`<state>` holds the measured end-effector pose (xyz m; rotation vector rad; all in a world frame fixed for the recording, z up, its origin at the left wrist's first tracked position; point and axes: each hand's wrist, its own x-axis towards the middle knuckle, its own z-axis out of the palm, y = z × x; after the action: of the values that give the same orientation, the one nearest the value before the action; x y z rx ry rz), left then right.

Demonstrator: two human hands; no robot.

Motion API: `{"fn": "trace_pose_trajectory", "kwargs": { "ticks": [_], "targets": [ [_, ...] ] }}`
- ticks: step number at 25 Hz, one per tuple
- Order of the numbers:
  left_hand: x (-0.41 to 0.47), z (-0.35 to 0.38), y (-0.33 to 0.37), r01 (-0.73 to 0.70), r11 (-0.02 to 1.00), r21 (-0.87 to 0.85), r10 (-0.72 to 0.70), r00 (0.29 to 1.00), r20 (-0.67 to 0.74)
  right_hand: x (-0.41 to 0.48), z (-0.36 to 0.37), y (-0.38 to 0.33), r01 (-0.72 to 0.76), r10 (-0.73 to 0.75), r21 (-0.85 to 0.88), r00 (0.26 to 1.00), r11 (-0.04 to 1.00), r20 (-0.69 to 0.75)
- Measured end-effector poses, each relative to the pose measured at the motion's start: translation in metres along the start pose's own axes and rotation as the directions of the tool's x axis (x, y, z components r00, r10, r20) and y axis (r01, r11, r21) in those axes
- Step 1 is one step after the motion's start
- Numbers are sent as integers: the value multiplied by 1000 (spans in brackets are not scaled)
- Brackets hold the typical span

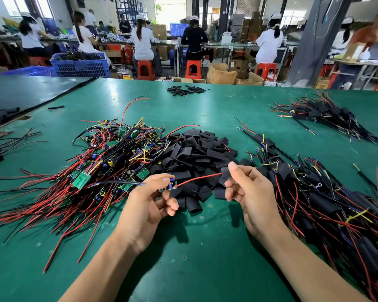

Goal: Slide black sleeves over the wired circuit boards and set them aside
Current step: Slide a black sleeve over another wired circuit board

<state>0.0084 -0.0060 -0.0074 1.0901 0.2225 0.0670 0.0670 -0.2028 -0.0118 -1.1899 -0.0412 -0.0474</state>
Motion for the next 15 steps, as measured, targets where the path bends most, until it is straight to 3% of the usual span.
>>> {"fn": "trace_pose_trajectory", "kwargs": {
  "ticks": [10, 15],
  "targets": [
    [0, 0, 3, -15, 991, -136, 22, 999, 47, -2, 0, 0, 3, 0, -99, 1000, 995, 32],
    [0, 0, 4, 3, 985, -170, 14, 995, 99, -5, 5, 2, -104, 93, 93, 989, 990, 113]
  ]
}}
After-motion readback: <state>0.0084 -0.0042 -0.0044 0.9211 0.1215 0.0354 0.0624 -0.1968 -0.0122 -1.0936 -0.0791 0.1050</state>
